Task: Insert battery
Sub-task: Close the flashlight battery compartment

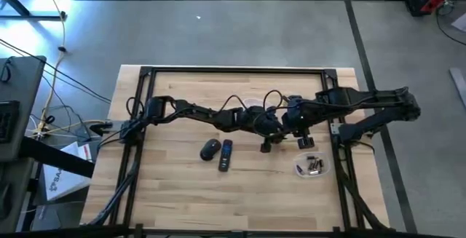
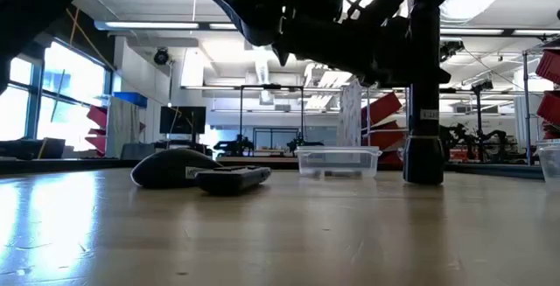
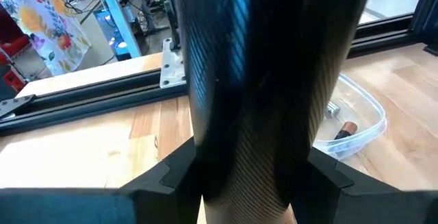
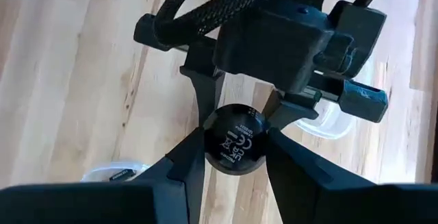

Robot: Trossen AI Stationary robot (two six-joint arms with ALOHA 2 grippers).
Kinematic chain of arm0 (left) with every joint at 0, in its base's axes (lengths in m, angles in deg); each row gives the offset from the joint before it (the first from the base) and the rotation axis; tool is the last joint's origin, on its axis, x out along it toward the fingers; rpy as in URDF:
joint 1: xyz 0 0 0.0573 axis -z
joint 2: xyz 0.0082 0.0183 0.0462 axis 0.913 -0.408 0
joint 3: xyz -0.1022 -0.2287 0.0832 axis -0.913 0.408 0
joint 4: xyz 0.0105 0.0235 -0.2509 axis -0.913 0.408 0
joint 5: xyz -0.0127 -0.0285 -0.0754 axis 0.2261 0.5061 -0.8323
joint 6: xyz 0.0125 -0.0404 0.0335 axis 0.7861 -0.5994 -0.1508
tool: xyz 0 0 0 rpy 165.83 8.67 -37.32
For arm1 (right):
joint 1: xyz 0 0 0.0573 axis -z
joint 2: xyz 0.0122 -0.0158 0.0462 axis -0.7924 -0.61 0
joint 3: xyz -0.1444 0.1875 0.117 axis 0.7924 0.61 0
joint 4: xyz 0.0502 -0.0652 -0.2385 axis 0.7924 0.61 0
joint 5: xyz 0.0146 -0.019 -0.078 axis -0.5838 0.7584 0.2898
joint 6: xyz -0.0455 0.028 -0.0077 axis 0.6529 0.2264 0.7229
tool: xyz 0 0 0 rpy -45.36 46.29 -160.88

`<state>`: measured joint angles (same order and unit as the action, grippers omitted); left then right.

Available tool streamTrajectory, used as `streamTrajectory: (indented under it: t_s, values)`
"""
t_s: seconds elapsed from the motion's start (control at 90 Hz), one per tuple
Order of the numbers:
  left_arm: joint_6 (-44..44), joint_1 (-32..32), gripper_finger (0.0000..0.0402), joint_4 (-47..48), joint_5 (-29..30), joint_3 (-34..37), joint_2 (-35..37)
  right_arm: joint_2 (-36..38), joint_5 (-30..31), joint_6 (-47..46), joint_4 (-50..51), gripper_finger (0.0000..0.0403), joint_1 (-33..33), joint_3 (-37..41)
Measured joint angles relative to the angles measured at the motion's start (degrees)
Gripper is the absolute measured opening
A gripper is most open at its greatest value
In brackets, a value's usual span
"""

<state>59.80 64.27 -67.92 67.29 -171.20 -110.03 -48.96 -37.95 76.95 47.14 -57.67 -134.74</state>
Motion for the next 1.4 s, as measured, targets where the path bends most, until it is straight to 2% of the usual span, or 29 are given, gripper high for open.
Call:
streamTrajectory:
  t_s: [0.267, 0.8, 1.156, 1.4]
  values:
    - [-0.16, 0.00, 0.0146, -0.33, 0.01, 0.00, 0.00, 0.11, 0.00, -4.63, 0.63, 0.0094, 0.00, 0.02]
    - [-1.42, -0.04, 0.0146, -0.13, -0.11, 0.00, 0.02, 0.01, 2.37, -22.73, 0.25, 0.0089, -0.04, 0.19]
    - [0.26, -0.18, 0.0146, -0.05, -3.13, 0.00, 0.04, -0.17, 1.28, -12.89, -1.91, 0.0089, -0.04, 0.33]
    - [-2.75, -1.44, 0.0146, 0.34, -3.29, -0.07, 0.07, -0.15, 3.03, -21.50, -1.11, 0.0089, -0.25, 0.31]
